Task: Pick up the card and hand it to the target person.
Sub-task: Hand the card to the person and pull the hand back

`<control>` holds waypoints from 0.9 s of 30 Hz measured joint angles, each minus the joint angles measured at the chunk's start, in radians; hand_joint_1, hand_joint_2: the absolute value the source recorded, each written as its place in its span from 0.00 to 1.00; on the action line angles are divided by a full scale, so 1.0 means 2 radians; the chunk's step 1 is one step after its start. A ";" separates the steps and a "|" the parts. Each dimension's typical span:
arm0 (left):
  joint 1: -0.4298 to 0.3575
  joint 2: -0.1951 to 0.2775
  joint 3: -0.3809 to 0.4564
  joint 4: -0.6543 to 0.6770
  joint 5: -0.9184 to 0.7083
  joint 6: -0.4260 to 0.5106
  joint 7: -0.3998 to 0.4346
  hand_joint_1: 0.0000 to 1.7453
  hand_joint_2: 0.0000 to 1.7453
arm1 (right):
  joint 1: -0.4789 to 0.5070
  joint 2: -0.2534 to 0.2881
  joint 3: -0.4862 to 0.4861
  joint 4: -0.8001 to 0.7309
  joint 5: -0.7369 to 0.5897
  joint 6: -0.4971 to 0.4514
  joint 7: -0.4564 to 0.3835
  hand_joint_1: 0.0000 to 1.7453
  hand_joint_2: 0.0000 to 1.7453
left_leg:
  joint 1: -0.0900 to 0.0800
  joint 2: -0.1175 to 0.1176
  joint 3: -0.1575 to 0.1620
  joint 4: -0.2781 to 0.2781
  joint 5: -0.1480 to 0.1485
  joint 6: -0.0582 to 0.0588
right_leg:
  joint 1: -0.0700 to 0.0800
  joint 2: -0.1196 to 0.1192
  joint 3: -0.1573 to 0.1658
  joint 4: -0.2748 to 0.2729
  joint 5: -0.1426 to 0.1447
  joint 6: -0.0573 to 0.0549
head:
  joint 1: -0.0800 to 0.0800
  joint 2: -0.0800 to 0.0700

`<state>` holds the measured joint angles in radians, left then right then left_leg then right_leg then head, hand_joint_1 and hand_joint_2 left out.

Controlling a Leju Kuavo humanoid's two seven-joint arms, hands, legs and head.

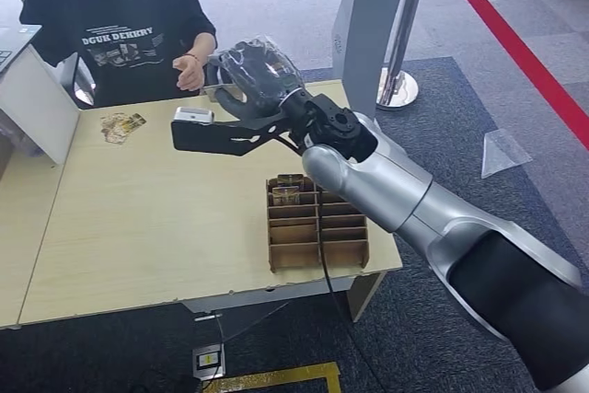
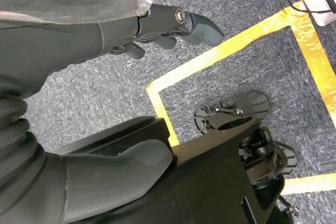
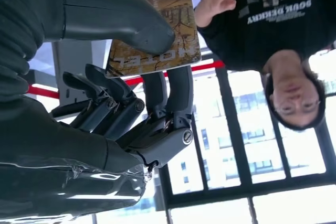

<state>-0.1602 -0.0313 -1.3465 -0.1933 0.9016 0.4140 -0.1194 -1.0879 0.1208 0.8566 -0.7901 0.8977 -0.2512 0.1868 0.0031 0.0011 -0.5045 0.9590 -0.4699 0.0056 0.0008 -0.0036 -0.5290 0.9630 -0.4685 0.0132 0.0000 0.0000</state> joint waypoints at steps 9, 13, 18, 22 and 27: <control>0.002 -0.002 -0.001 0.000 -0.002 0.006 0.000 0.00 1.00 | 0.005 0.031 0.007 0.057 0.084 -0.106 0.049 1.00 1.00 | 0.000 -0.001 0.000 0.000 0.000 0.000 | 0.000 -0.001 0.000 0.000 0.000 0.000 | 0.000 0.000; 0.000 -0.004 -0.002 0.000 -0.003 0.008 0.000 0.00 1.00 | 0.003 0.046 0.002 0.095 0.110 -0.150 0.053 1.00 1.00 | 0.000 -0.001 -0.001 0.000 0.000 0.000 | 0.000 -0.001 0.000 0.000 0.000 0.000 | 0.000 0.000; 0.001 -0.004 -0.006 0.000 -0.005 0.008 0.002 0.00 1.00 | 0.002 0.056 0.001 0.128 0.124 -0.172 0.057 1.00 1.00 | 0.000 -0.001 -0.001 0.000 0.000 0.000 | 0.000 -0.001 0.000 0.000 0.000 0.000 | 0.000 0.000; -0.002 -0.004 -0.009 0.000 -0.007 0.006 0.004 0.00 1.00 | 0.000 0.056 0.004 0.152 0.138 -0.176 0.059 1.00 1.00 | 0.000 -0.002 -0.001 0.000 0.000 0.000 | 0.000 -0.002 0.000 0.000 0.000 0.000 | 0.000 0.000; -0.005 -0.005 -0.009 0.000 -0.007 0.005 0.004 0.00 1.00 | 0.001 0.059 0.011 0.173 0.152 -0.166 0.059 1.00 1.00 | 0.000 -0.002 -0.001 0.000 0.000 0.000 | 0.000 -0.002 0.000 0.000 0.000 0.000 | 0.000 0.000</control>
<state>-0.1704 -0.0415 -1.3650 -0.1925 0.8876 0.4234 -0.1109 -1.0855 0.2383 0.8779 -0.4440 1.2011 -0.5827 0.3038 0.0033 -0.0025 -0.5059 0.9600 -0.4698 0.0058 0.0009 -0.0072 -0.5290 0.9634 -0.4692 0.0134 0.0000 0.0000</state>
